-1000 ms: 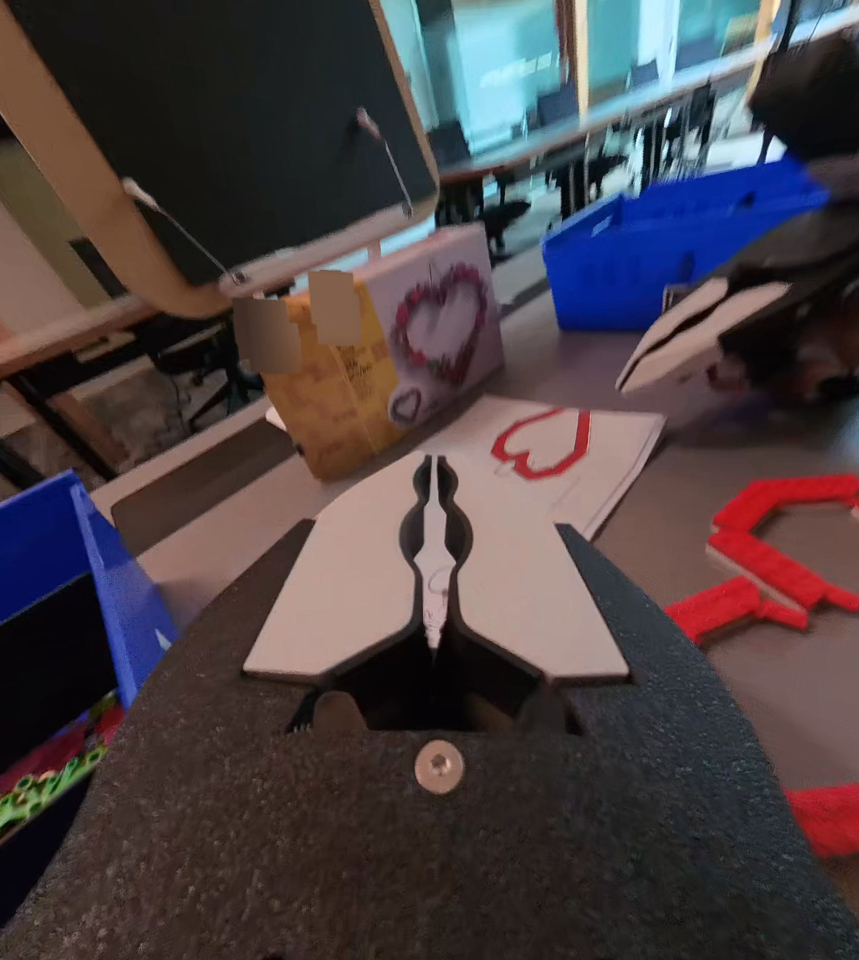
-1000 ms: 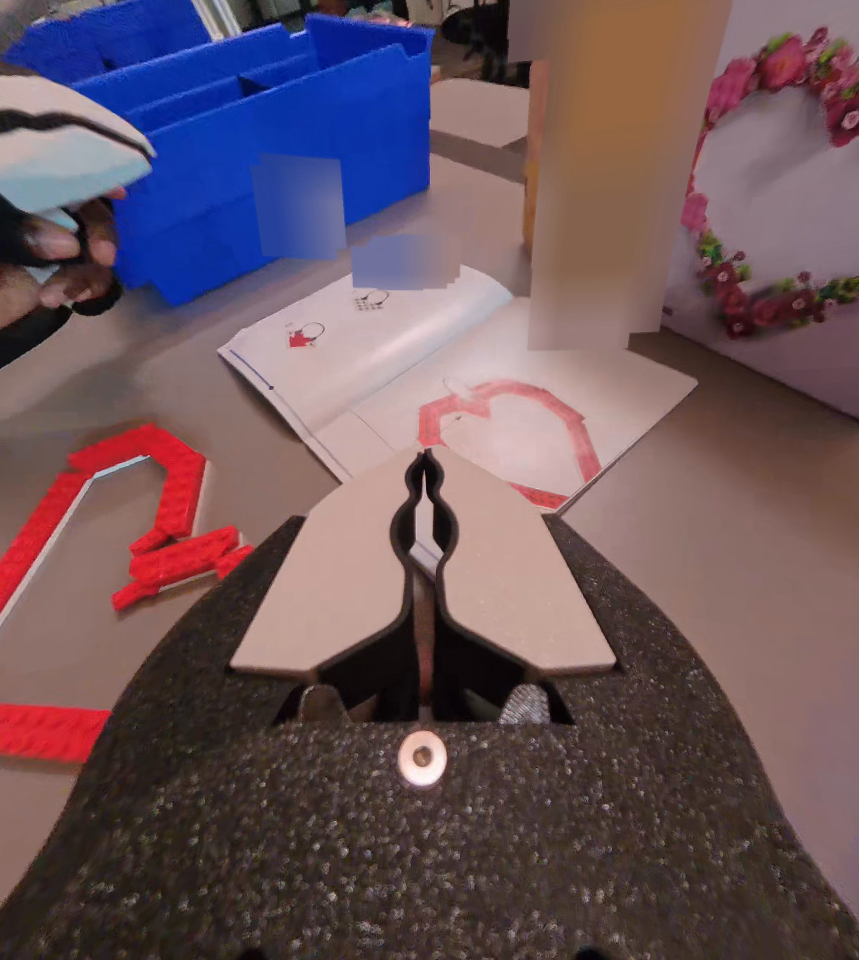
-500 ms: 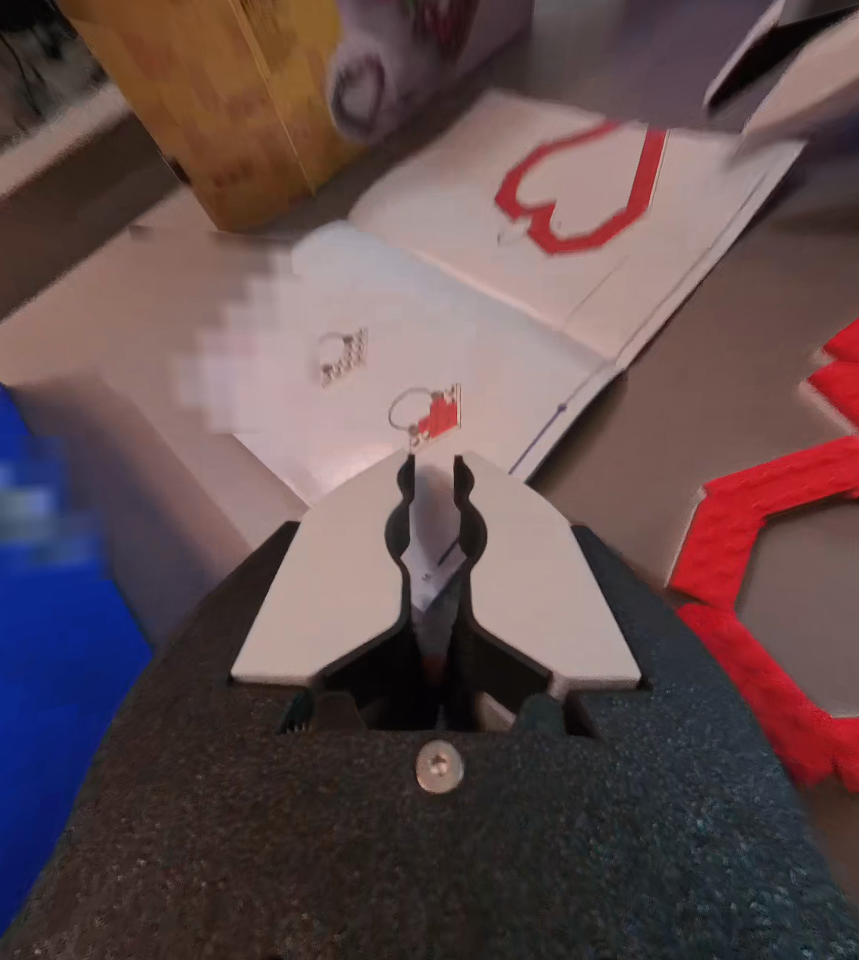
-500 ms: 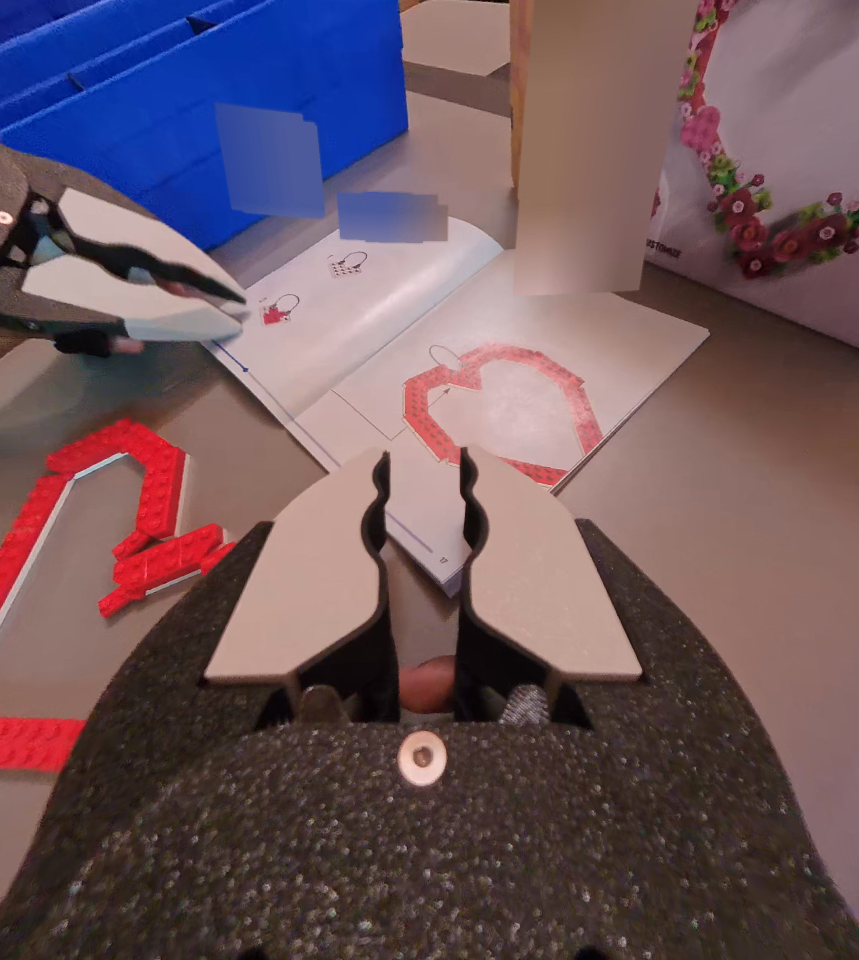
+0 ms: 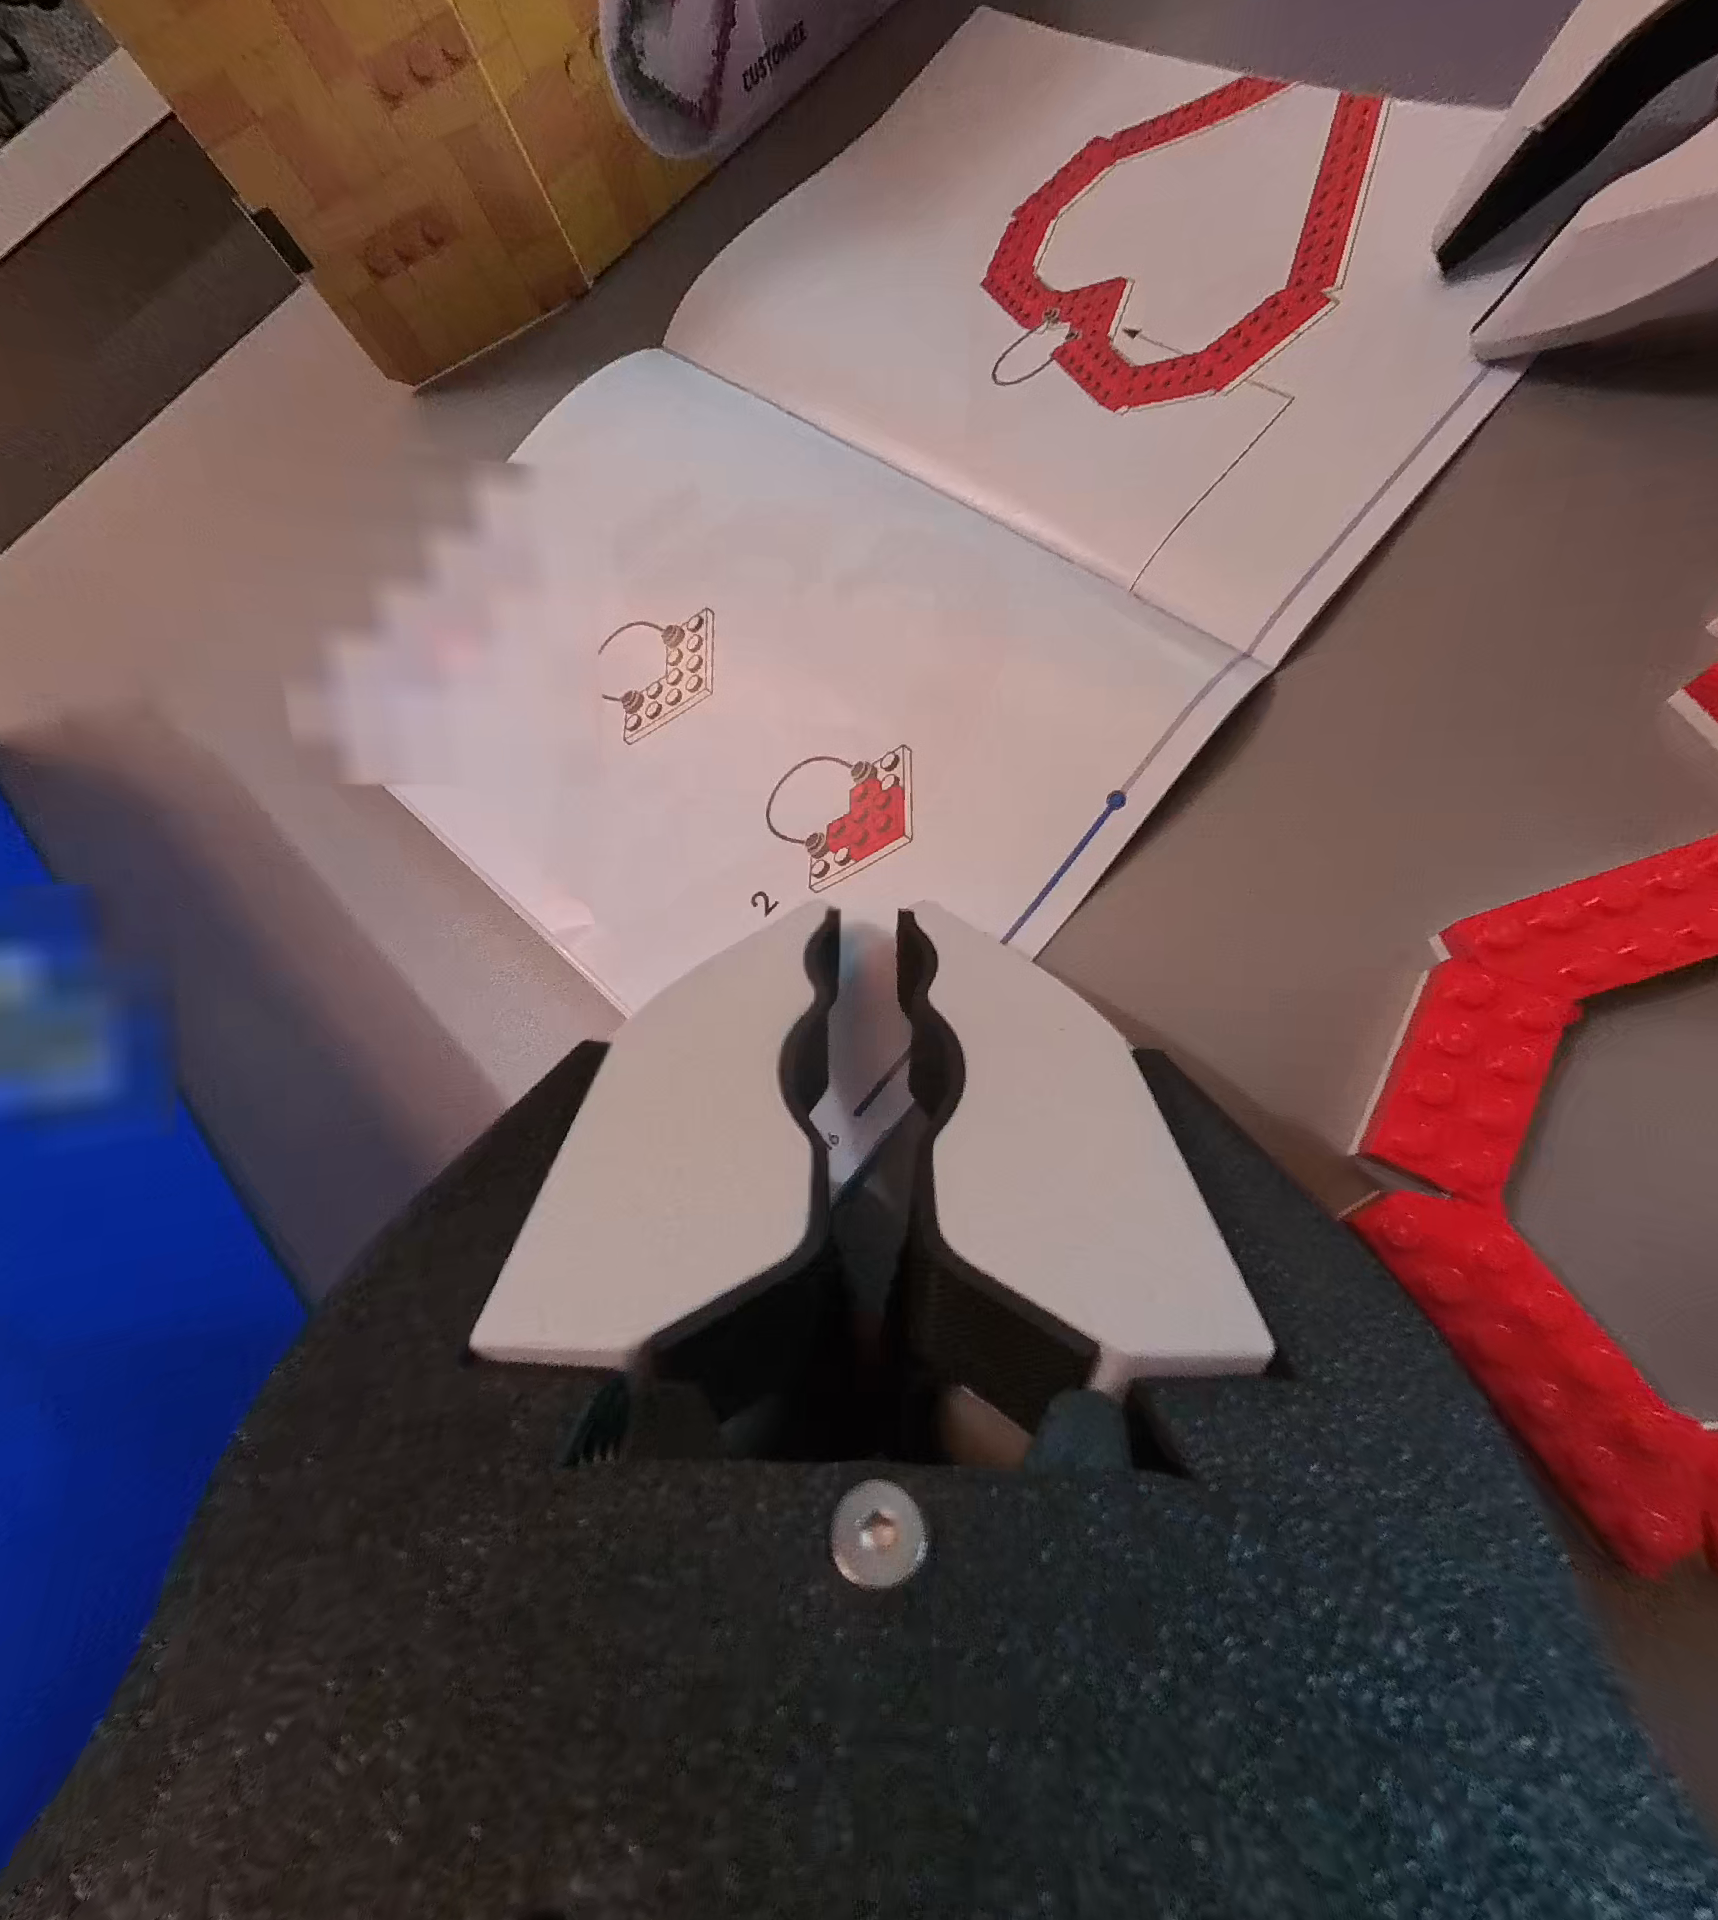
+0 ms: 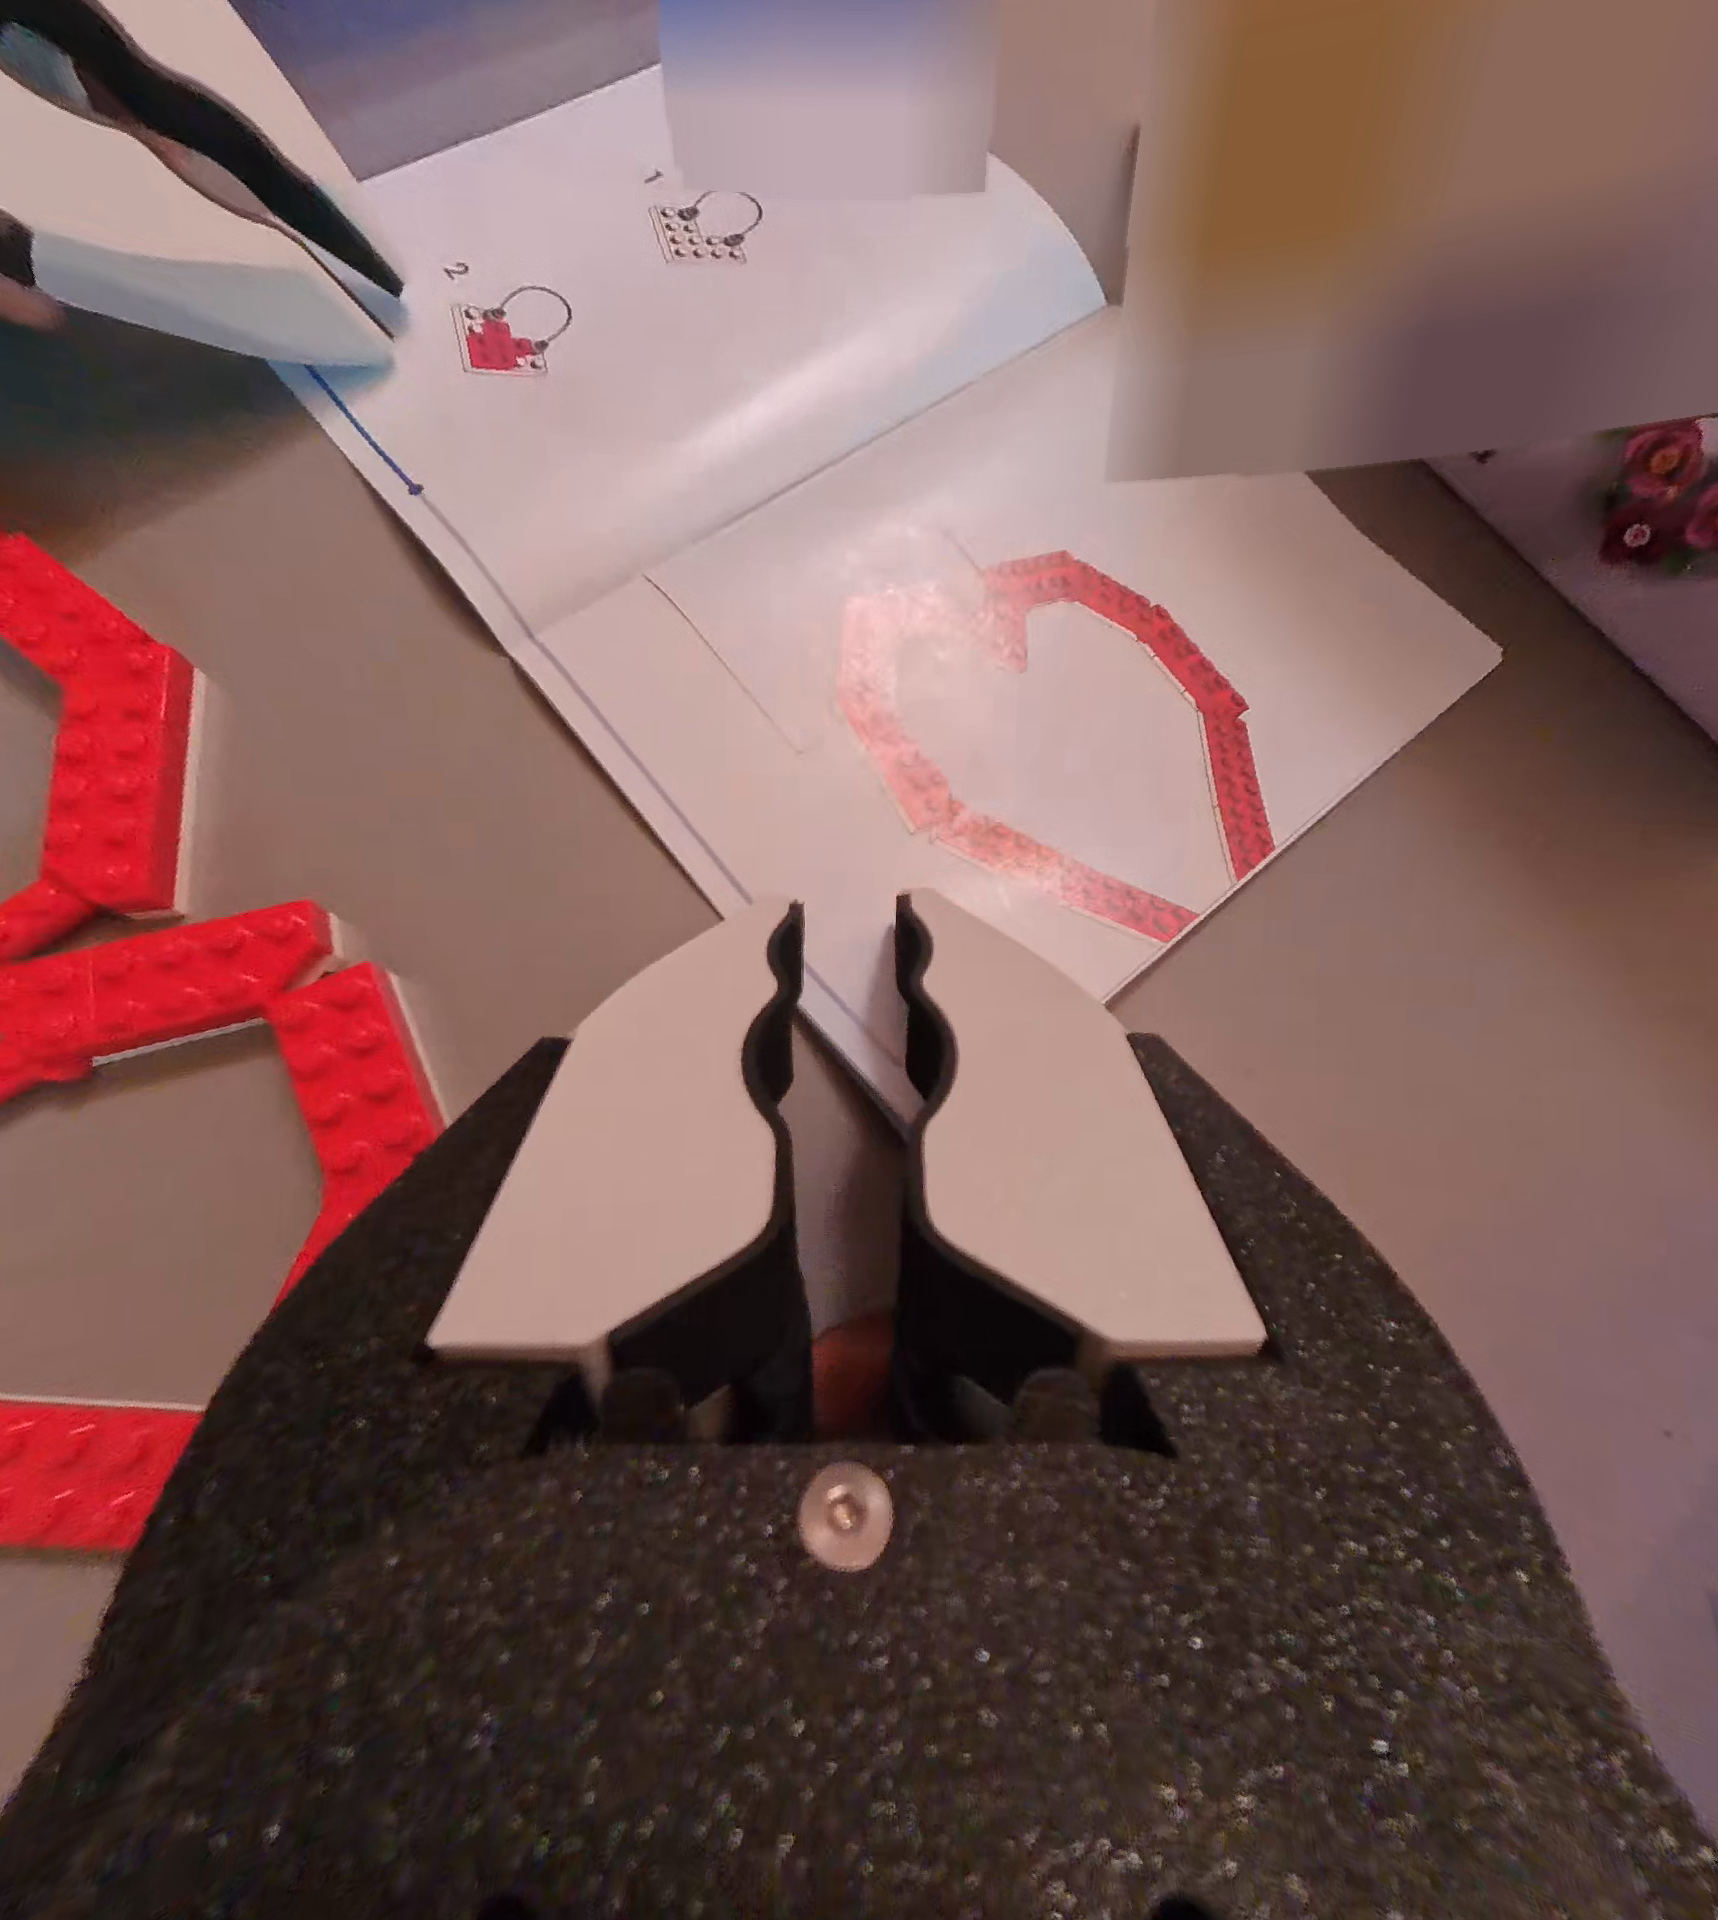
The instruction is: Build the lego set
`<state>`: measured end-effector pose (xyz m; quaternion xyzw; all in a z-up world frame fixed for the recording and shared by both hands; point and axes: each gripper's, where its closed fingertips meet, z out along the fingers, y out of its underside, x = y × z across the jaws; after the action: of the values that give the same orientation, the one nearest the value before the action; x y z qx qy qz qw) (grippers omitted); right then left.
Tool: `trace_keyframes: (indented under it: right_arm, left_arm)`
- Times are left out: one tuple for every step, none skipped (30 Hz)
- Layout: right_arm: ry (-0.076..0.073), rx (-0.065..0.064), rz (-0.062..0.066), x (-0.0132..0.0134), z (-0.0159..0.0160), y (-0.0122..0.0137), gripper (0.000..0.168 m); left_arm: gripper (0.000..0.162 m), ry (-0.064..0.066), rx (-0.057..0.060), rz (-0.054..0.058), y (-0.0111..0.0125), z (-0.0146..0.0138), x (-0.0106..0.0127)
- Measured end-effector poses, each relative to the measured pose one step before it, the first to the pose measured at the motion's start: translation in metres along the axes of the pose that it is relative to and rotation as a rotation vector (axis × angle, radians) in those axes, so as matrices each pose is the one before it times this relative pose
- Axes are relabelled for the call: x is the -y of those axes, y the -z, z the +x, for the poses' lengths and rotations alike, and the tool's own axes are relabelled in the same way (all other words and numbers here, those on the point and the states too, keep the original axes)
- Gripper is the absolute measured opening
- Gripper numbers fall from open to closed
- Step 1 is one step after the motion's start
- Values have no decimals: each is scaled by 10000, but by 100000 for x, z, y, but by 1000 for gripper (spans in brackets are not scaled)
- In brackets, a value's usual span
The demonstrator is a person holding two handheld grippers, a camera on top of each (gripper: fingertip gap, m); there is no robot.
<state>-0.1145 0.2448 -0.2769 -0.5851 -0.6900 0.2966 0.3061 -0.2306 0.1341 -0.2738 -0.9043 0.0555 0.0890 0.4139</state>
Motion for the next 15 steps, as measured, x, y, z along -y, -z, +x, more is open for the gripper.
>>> trace_keyframes:
  right_arm:
    - [-39,21,-3,-6,6,-2,17]
    - [-39,16,-3,-6,22,-2,18]
    - [-20,3,-1,-6,12,3,18]
    - [1,-23,3,-2,30,5,18]
    - [5,-37,4,2,31,4,19]
    - [1,-44,5,4,47,18,20]
    - [-5,-149,40,44,186,45,19]
    - [36,-305,173,221,375,119,18]
    - [96,-346,334,428,427,215,15]
    - [113,-246,387,502,312,232,13]
    - [63,-124,273,344,179,149,12]
    - [-37,-34,24,25,110,20,12]
    - [-92,-1,-293,-406,81,-149,12]
    - [-61,11,-586,-835,65,-271,12]
    - [-21,88,-353,-467,-84,-222,9]
  left_arm:
    - [11,-1,44,5,16,-78,-3]
    - [13,-6,70,10,30,-96,-6]
    - [15,-4,30,-3,38,-53,-24]
    - [15,-12,-14,-14,45,6,-23]
    - [16,-19,8,-13,37,-28,-15]
    - [16,-40,40,0,38,-64,-1]
    - [17,-54,57,2,18,-83,-5]
    - [17,-41,107,24,-9,-128,25]
    - [16,-75,48,37,-18,-31,29]
    - [16,-69,4,5,-37,45,1]
    - [15,-43,-10,-27,-47,54,-35]
    - [14,-10,-24,11,-17,49,4]
    - [13,12,-47,4,-15,40,6]
    - [12,17,-75,5,-3,62,-10]
    - [11,17,-45,6,-11,22,-3]
